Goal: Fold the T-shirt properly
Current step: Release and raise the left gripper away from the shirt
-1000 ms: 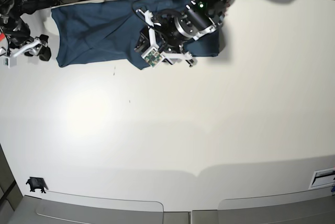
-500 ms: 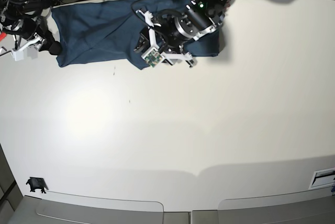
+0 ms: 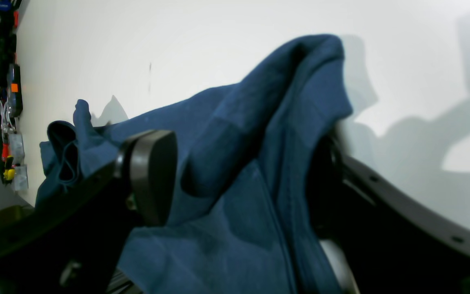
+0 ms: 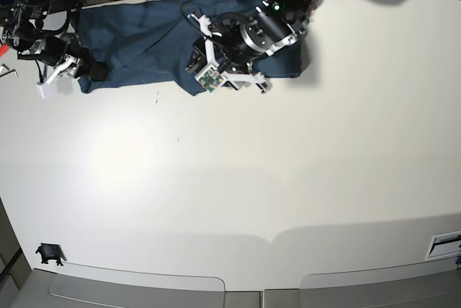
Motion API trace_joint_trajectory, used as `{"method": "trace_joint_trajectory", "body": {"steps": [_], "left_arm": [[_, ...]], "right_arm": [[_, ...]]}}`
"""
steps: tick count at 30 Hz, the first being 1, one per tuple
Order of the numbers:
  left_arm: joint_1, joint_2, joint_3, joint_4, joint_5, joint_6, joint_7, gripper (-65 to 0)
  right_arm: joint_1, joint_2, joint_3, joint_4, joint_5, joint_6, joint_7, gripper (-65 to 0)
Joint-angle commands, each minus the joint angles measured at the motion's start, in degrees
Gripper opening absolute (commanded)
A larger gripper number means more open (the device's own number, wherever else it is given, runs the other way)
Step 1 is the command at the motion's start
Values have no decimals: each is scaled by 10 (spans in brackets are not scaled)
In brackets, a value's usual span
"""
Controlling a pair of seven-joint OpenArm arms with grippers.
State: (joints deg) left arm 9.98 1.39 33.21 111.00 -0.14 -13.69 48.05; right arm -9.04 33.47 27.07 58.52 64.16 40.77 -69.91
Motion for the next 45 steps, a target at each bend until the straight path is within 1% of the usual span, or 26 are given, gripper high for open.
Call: {"method": "trace_joint_trajectory", "body": {"steps": [1,3,4,5,6,10,11,12,15,16,17,20,23,26,29,33,35,38,41,43,45], "left_arm": [[-5,6,2,14,9,3,-14,-430],[-5,3,2,23,35,8,-14,-430],[-5,1,2,31,47,16,-13,-430],[-5,-4,2,39,57,25,-14,-430],[-5,-11,2,49,67,33,-14,-430],[-5,-50,2,82,96,65,-11,-435],[-4,-62,2,87,106,73,-7,-435],[-3,-74,2,91,118,81,-3,-435],[8,-110,1,98,170,109,4,-435],[14,-123,1,99,185,121,4,-446],[19,-137,1,99,195,131,5,-486],[28,-179,1,99,198,164,17,-650],[43,-205,-16,99,216,185,31,-650],[68,-220,-62,99,214,186,30,-650],[97,-228,-123,99,176,186,29,-650],[141,-233,-213,99,96,155,0,-650],[161,-233,-255,99,50,128,-16,-650],[184,-233,-312,98,-37,70,-32,-650],[199,-233,-357,98,-120,0,-39,-650],[207,-233,-381,94,-162,-41,-51,-650],[208,-233,-399,81,-201,-72,-55,-650]], "right_arm": [[-3,5,-3,-1,-35,-8,-24,-218],[-3,5,-3,-1,-35,-8,-31,-223],[-3,5,-3,-1,-35,-8,-36,-242],[-3,5,-3,-1,-35,-8,-40,-277],[-3,5,-3,-1,-35,-8,-46,-327],[-3,5,-3,-1,-35,-8,-58,-576],[-3,5,-3,-1,-35,-8,-58,-620],[-3,5,-3,-1,-35,-8,-59,-650],[-3,5,-3,-1,-35,-8,-59,-650],[-3,5,-3,-1,-35,-8,-59,-650],[-3,5,-3,-1,-35,-8,-59,-650],[-3,5,-3,0,-32,-8,-58,-650],[-3,5,-3,0,-9,-8,-61,-650],[-3,5,-3,0,12,-8,-63,-650],[-3,5,-3,0,20,-8,-67,-650],[-3,5,-3,0,56,-8,-90,-650],[-3,5,-3,0,70,-8,-94,-650],[-3,5,-3,3,85,-8,-99,-650],[-3,5,-3,15,85,-8,-101,-650],[-3,5,-3,26,85,-8,-101,-650],[-3,5,-3,37,85,-8,-101,-650]]}}
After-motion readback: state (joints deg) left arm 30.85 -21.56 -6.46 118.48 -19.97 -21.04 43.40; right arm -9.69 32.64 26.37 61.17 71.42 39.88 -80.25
